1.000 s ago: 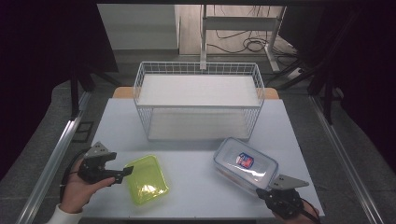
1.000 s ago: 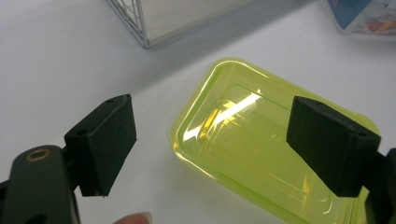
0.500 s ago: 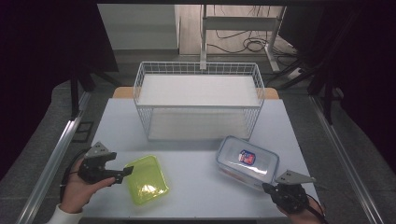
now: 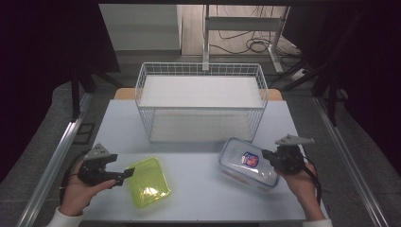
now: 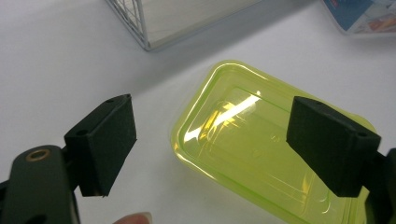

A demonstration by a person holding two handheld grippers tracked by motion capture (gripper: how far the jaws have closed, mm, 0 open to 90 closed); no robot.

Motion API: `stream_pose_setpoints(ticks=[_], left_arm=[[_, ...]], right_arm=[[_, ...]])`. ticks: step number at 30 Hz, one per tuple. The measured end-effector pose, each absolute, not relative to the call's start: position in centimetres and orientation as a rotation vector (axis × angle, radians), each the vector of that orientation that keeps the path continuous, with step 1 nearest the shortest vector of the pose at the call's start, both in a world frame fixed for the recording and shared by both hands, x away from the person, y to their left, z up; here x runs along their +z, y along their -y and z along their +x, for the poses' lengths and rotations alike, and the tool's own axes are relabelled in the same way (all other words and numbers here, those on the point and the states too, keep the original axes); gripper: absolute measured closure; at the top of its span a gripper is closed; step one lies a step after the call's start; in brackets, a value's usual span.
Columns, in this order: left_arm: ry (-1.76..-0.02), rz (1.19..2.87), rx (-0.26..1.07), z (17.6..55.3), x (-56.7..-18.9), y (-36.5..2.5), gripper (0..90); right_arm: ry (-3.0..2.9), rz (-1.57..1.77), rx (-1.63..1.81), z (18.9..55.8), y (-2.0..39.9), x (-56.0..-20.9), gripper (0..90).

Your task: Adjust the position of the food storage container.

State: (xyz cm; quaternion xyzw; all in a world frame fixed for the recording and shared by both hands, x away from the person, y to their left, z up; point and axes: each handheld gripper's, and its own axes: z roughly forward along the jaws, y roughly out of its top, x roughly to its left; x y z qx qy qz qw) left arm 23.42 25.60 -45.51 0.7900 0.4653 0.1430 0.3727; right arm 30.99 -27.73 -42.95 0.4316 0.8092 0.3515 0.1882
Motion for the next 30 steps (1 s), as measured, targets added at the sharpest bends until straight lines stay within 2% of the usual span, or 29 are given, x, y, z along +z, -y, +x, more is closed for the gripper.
stream_pose_setpoints(ticks=[7, 13, 23, 30], left_arm=[[-1.195, 2.033, 0.362, 23.6, -45.8, -25.6, 16.1], [-1.199, 2.033, 0.360, 23.7, -45.9, -25.7, 16.2], [-1.200, 2.036, 0.361, 23.7, -45.9, -25.7, 16.2], [-1.199, 2.036, 0.363, 23.6, -45.9, -25.7, 16.2]], right_arm=[[-2.285, 1.187, 0.929, 36.2, 25.0, -44.0, 89.0], [-2.310, 1.193, 0.877, 38.3, 23.9, -45.1, 89.0], [-2.356, 1.169, 0.881, 38.9, 22.8, -45.4, 89.1], [-2.366, 1.076, 0.832, 38.4, 20.5, -45.1, 89.0]])
